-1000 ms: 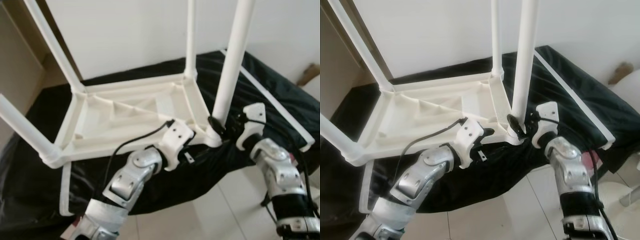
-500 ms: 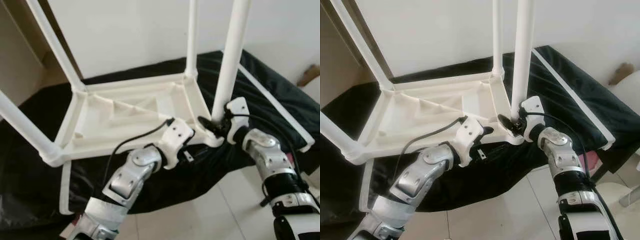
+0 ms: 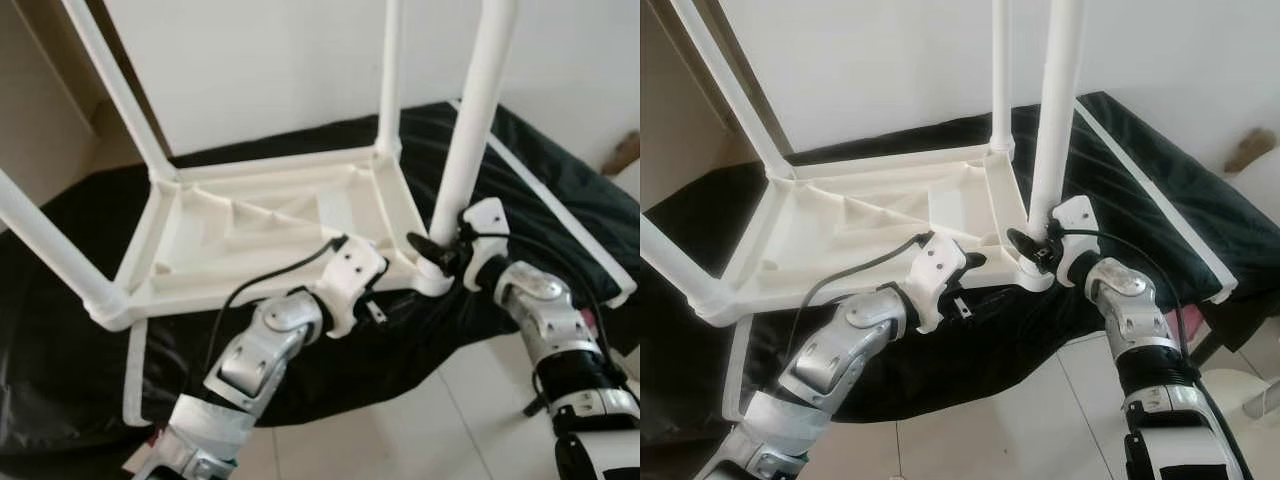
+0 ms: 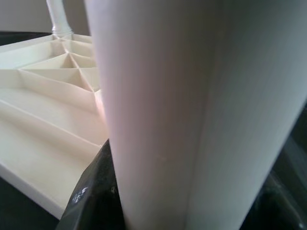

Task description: Building children table

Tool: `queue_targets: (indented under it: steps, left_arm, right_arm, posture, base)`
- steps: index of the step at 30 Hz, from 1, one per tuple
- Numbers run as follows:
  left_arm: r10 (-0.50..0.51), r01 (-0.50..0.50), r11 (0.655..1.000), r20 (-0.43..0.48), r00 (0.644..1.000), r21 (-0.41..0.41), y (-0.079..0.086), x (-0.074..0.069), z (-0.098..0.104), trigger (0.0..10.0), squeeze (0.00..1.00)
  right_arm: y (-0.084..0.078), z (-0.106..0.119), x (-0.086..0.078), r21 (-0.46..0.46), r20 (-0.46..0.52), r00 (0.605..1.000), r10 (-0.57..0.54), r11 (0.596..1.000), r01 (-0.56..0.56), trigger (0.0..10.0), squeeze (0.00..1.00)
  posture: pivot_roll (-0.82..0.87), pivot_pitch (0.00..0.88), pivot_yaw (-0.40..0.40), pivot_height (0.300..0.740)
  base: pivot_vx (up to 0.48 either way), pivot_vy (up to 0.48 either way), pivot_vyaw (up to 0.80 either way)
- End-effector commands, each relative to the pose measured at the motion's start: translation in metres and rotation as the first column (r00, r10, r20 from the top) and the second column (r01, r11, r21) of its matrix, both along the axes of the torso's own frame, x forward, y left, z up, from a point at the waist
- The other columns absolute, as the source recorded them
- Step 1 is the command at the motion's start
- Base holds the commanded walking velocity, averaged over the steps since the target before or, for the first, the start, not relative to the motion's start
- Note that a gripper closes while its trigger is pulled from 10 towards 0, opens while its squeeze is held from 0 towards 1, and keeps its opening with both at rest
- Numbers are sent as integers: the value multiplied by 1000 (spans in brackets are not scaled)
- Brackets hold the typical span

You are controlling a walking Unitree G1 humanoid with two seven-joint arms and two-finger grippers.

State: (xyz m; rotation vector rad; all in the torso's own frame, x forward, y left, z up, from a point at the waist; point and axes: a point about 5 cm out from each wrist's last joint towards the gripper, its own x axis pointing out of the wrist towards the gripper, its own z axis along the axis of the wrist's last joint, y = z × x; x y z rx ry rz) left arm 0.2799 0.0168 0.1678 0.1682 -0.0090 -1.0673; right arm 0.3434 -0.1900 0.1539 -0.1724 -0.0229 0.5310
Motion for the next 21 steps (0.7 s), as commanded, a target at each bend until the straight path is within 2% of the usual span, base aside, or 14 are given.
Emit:
queue_targets:
  steps: [1,4,5,7,10,12,15,16,17,19,20,21]
  left_arm:
    - [-42,42,999,-3,999,16,0,1,-1,10000,0]
    - [-52,52,999,-1,999,14,-3,1,-1,10000,0]
    - [-52,52,999,-1,999,14,-3,1,-1,10000,0]
    - [-59,59,998,-4,998,12,-5,1,-1,10000,0]
    - [-61,61,998,-6,998,13,-5,0,-2,10000,0]
    - [-73,74,997,-16,997,16,-6,-3,-5,10000,0]
    - [-75,75,997,-19,997,17,-5,-4,-5,10000,0]
    - [-77,77,997,-22,997,19,-5,-5,-6,10000,0]
    - [-77,77,997,-22,997,19,-5,-5,-6,10000,0]
    - [-79,79,997,-25,997,22,-4,-6,-7,10000,0]
    - [-79,80,997,-26,997,23,-3,-6,-8,10000,0]
    - [-79,80,997,-26,997,23,-3,-6,-8,10000,0]
  right_arm:
    - [-1,-22,-6,-14,-85,994,-66,998,65,10000,0]
    - [6,-25,-6,1,-84,981,-173,985,174,10000,0]
    - [6,-25,-6,1,-84,981,-173,985,174,10000,0]
    - [10,-27,-6,45,-104,950,-294,953,299,10000,0]
    - [11,-29,-6,64,-124,931,-344,933,353,10000,0]
    - [17,-29,-11,101,-153,886,-437,885,454,10000,0]
    - [19,-29,-12,106,-154,879,-451,877,469,10000,0]
    - [19,-29,-14,105,-160,850,-502,847,520,10000,0]
    - [19,-29,-14,105,-160,850,-502,847,520,10000,0]
    - [20,-30,-16,99,-173,790,-587,788,607,10000,0]
    - [23,-33,-21,108,-180,718,-672,712,694,10000,0]
    - [23,-33,-21,108,-180,718,-672,712,694,10000,0]
  posture:
    - [-131,0,103,740]
    - [-143,0,108,740]
    - [-143,0,108,740]
    - [-146,0,110,740]
    - [-152,0,114,740]
    - [-149,0,114,740]
    - [-148,0,119,740]
    - [-148,0,119,740]
    - [-148,0,119,740]
    - [-142,0,120,740]
    - [-137,0,119,740]
    - [-137,0,119,740]
  base:
    - [0,0,0]
    - [0,0,0]
    - [0,0,0]
    - [0,0,0]
    - [0,0,0]
    - [0,0,0]
    - [0,0,0]
    - [0,0,0]
    - [0,0,0]
    - [0,0,0]
    - [0,0,0]
    - [0,0,0]
